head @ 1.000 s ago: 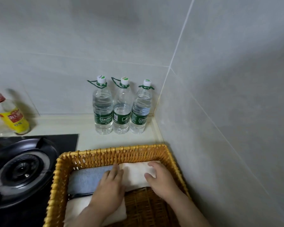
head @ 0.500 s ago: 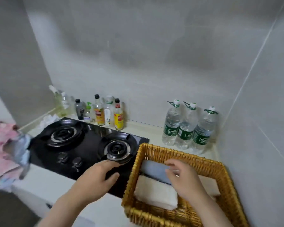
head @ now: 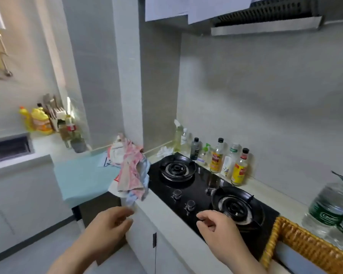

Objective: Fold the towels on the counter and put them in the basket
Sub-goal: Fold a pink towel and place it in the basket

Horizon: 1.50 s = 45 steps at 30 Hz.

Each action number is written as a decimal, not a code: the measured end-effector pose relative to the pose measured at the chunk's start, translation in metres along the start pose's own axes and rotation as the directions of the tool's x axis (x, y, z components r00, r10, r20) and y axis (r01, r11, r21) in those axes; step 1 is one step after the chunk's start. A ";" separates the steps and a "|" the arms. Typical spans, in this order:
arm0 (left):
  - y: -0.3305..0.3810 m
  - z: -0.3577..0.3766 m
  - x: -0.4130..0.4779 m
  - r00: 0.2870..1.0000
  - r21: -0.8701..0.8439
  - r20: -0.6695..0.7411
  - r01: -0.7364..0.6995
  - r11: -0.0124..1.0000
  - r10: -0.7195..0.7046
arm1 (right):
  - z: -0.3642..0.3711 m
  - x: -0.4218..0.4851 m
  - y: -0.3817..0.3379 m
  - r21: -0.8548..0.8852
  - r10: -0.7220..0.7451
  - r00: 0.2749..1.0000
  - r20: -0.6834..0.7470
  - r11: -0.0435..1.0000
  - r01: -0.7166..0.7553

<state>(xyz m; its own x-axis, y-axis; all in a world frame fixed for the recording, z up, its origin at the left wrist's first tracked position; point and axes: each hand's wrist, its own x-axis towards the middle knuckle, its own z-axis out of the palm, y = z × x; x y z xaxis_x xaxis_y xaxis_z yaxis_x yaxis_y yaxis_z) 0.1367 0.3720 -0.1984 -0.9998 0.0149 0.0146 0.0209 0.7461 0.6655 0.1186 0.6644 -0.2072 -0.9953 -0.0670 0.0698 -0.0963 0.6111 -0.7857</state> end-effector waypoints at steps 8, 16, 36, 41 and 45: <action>-0.124 -0.093 0.038 0.991 -0.011 -0.074 0.108 0.994 -0.108 | 0.131 0.089 -0.076 0.045 -0.006 0.996 0.093 0.999 0.002; -0.210 -0.143 0.100 0.992 -0.093 -0.046 0.116 0.989 -0.121 | 0.216 0.155 -0.118 0.084 0.055 0.994 0.095 0.994 -0.063; -0.254 -0.120 0.394 0.969 0.065 0.245 -0.024 0.998 0.008 | 0.310 0.390 -0.065 0.020 0.237 0.970 0.049 0.971 -0.238; -0.257 -0.085 0.485 0.929 0.089 0.360 -0.127 0.988 0.087 | 0.344 0.446 -0.034 -0.089 0.325 0.944 0.051 0.943 -0.320; -0.245 -0.053 0.541 0.881 0.109 0.413 -0.298 0.948 0.230 | 0.346 0.468 -0.020 -0.124 0.306 0.951 0.041 0.946 -0.299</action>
<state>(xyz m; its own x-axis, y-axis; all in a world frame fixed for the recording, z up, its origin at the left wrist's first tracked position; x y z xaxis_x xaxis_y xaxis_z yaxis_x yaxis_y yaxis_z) -0.4090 0.1623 -0.3141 -0.8767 0.4594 -0.1426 0.3175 0.7755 0.5457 -0.3421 0.3480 -0.3714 -0.9758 0.0911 -0.1987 0.2051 0.6958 -0.6883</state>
